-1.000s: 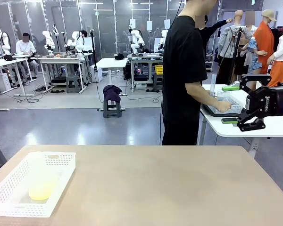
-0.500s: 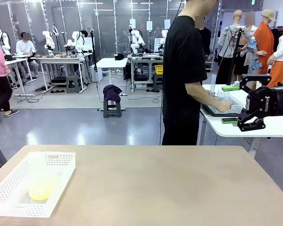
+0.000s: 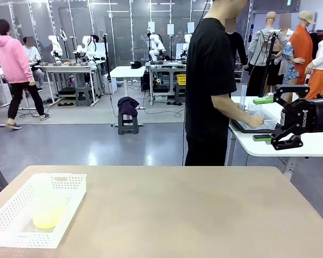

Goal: Prepare the solutions needed for the experiment.
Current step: When the human places the Big flask in the center of the table, pick up the Big flask and place it in the left Organizing basket.

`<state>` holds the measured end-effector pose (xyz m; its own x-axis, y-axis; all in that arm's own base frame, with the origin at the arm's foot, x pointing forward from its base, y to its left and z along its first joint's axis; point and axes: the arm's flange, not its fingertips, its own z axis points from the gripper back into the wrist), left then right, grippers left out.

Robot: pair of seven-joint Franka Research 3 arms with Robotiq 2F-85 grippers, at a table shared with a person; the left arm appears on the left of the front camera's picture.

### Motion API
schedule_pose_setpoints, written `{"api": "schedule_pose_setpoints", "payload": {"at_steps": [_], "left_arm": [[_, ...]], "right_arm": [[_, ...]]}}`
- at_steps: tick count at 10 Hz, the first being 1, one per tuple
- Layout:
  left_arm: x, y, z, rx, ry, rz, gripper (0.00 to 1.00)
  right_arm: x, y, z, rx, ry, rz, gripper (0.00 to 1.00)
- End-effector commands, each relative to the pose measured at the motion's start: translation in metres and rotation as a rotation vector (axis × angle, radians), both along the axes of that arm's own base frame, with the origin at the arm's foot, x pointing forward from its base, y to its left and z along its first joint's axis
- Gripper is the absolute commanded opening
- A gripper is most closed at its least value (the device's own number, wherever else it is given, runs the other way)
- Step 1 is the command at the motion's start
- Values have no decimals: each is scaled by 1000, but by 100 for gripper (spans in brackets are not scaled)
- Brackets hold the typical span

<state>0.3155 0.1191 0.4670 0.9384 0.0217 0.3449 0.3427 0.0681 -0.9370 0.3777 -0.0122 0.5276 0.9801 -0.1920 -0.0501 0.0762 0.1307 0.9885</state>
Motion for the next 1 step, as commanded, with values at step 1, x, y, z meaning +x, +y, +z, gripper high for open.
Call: {"api": "schedule_pose_setpoints", "payload": {"at_steps": [1], "left_arm": [[-5, 0, 2, 0, -9, -9, 100]], "right_arm": [[0, 0, 1, 8, -3, -1, 100]]}}
